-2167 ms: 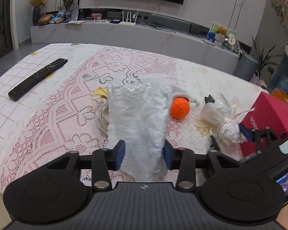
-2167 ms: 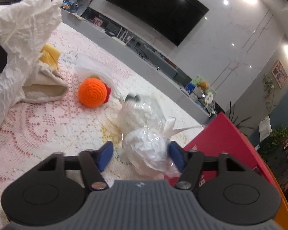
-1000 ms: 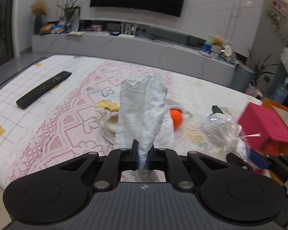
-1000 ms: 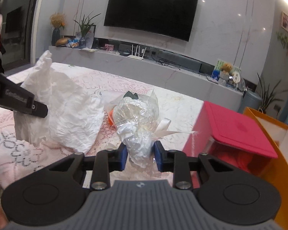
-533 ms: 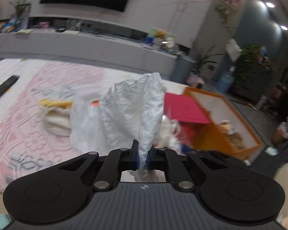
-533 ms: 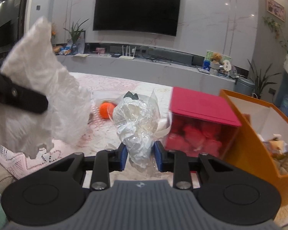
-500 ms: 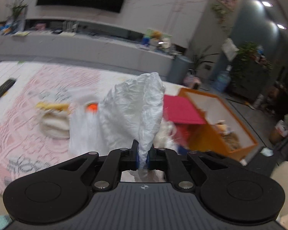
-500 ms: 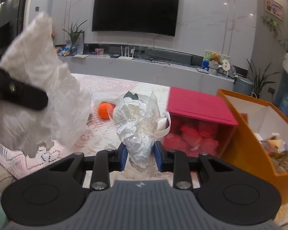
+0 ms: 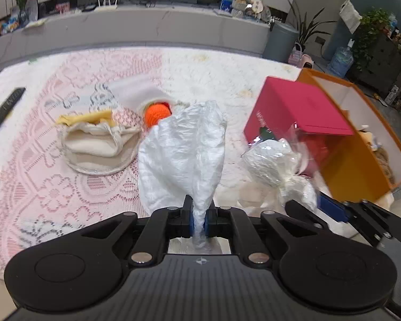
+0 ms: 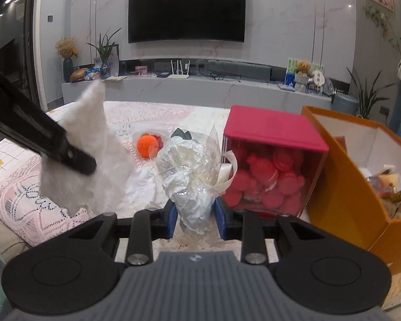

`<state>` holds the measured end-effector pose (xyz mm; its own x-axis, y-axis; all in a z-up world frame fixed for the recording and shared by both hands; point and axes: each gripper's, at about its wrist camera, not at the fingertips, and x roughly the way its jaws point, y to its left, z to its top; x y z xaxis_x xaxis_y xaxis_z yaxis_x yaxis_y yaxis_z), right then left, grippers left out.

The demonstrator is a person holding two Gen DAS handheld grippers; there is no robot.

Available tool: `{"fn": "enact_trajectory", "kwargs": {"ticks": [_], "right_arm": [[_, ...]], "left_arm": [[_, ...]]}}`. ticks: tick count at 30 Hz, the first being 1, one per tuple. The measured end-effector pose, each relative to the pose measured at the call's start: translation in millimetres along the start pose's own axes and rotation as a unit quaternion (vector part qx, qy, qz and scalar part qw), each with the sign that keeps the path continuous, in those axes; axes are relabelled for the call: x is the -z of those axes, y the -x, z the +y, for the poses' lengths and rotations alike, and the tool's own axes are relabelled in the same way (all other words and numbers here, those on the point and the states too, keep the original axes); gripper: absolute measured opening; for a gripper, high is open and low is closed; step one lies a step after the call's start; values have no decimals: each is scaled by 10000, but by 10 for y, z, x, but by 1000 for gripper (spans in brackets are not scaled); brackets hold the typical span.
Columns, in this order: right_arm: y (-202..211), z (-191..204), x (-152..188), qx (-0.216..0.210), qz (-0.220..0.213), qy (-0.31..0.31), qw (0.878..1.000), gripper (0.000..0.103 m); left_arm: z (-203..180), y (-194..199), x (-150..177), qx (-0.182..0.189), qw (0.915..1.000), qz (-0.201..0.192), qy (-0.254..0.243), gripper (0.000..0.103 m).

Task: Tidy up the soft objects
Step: 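Carry the white cloth and clear plastic bag over the shoebox with both grippers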

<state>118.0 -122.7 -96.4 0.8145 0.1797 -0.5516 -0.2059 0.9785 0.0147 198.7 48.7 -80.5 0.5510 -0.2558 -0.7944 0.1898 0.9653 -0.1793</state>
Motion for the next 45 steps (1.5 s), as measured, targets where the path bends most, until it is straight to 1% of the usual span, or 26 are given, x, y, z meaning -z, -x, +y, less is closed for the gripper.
{"fn": "enact_trajectory", "kwargs": {"ticks": [5, 6, 9, 10, 12, 14, 16, 19, 22, 24, 26, 27, 31, 34, 35, 36, 38, 39, 40, 41, 42, 44, 45], "right_arm": [[-142, -2, -1, -118, 98, -141, 9998, 29], [-167, -9, 4, -124, 129, -170, 9997, 29], [-220, -39, 32, -118, 211, -229, 9994, 29], [-221, -39, 51, -116, 233, -253, 9993, 29], [-240, -60, 71, -120, 272, -298, 9991, 29], [-252, -70, 88, -137, 288, -347, 9989, 30], [-248, -68, 100, -139, 272, -363, 9989, 30], [-253, -72, 118, -140, 261, -383, 9988, 32], [-249, -79, 129, -137, 254, -392, 9988, 33], [-247, -87, 135, -133, 256, -417, 9987, 33], [-250, -103, 142, -126, 274, -472, 9984, 34], [-257, -113, 143, -139, 291, -503, 9982, 34], [-279, -128, 145, -121, 345, -529, 9979, 34], [-289, -164, 149, -132, 386, -664, 9970, 34], [-296, -178, 144, -139, 393, -701, 9967, 34], [-297, -182, 145, -141, 395, -710, 9966, 34], [-295, -169, 152, -134, 388, -680, 9968, 34], [-292, -160, 159, -131, 383, -664, 9970, 34], [-290, -156, 165, -128, 379, -652, 9971, 34], [-289, -153, 165, -126, 377, -642, 9971, 34], [-288, -147, 168, -122, 375, -630, 9972, 34], [-283, -137, 173, -116, 368, -610, 9974, 34], [-278, -133, 175, -113, 357, -602, 9975, 34]], "left_arm": [[21, -350, -44, -373, 9989, 291, 1, 8], [27, -422, -51, -340, 9987, 378, 19, 9], [21, -585, -78, -259, 9984, 502, 52, 18], [23, -628, -87, -268, 9983, 510, 68, 23], [18, -686, -98, -221, 9981, 569, 101, 29], [-11, -712, -95, -151, 9982, 574, 56, 55], [-61, -749, -73, -141, 9982, 582, -75, 64], [-150, -803, -21, -309, 9971, 616, -333, 68], [-203, -841, 7, -390, 9958, 605, -559, 70], [-267, -864, 39, -497, 9938, 604, -792, 72], [-329, -879, 76, -624, 9914, 544, -1012, 76], [-329, -881, 80, -640, 9917, 527, -985, 76], [-310, -875, 96, -620, 9918, 474, -1007, 75], [-306, -857, 113, -607, 9925, 424, -976, 66], [-308, -851, 113, -638, 9923, 399, -982, 61], [-303, -847, 113, -674, 9922, 371, -982, 59], [-295, -829, 114, -780, 9916, 320, -979, 43], [-291, -820, 116, -810, 9913, 309, -993, 42], [-290, -811, 120, -815, 9913, 293, -994, 38], [-299, -804, 124, -844, 9908, 273, -1021, 33], [-313, -798, 126, -880, 9902, 246, -1056, 30], [-340, -767, 127, -930, 9895, 169, -1092, 18], [-341, -739, 124, -923, 9896, 114, -1094, 16]]}}
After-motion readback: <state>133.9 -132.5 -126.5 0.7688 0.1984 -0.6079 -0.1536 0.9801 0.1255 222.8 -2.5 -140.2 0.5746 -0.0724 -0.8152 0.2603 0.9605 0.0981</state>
